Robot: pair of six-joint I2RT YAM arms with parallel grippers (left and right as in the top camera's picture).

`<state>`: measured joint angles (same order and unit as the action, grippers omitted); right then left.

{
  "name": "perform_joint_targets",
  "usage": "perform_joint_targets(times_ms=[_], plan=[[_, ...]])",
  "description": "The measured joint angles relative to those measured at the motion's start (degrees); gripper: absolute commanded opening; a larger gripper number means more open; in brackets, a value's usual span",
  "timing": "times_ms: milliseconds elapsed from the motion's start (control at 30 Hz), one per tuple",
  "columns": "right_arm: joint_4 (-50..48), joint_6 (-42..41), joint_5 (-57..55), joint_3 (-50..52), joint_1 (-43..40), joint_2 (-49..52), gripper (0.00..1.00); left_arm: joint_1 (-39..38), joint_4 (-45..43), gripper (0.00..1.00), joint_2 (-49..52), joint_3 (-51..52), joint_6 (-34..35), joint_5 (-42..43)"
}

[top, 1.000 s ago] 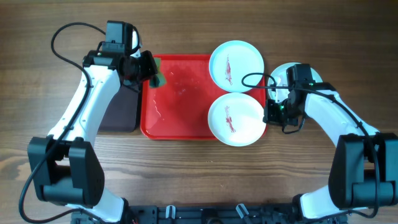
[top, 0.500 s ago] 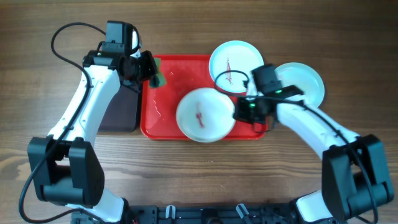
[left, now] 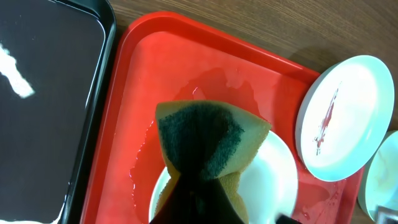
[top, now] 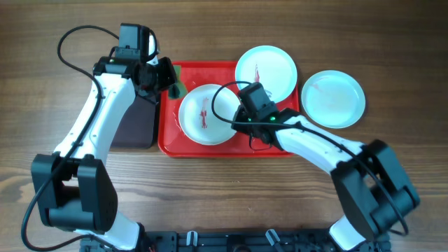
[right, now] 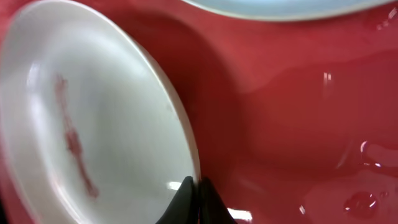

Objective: Clean dirty plates on tray and stack at the side

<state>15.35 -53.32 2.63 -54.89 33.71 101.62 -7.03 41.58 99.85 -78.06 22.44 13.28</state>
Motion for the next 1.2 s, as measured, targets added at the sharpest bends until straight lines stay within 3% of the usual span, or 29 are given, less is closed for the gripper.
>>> perform_joint_targets(times_ms=[133, 767, 967, 1200], plan=[[-1.49, -0.07, -0.15, 0.00, 0.00, 0.59, 0.29, 0.00, 0.00, 0.04, 0.00, 0.00, 0.00, 0.00], [-7.43, 17.77, 11.98, -2.23, -6.51, 6.32, 0.26, -1.62, -0.04, 0.04, 0.00, 0.00, 0.00, 0.00], [-8.85, 18.58, 13.64, -3.76, -6.49, 8.44, 0.04, -2.32, -0.04, 0.04, 0.00, 0.00, 0.00, 0.00], [-9.07, 16.96, 13.84, -3.76, -6.49, 8.81, 0.04, -2.32, -0.02, 0.04, 0.00, 0.87, 0.00, -0.02]])
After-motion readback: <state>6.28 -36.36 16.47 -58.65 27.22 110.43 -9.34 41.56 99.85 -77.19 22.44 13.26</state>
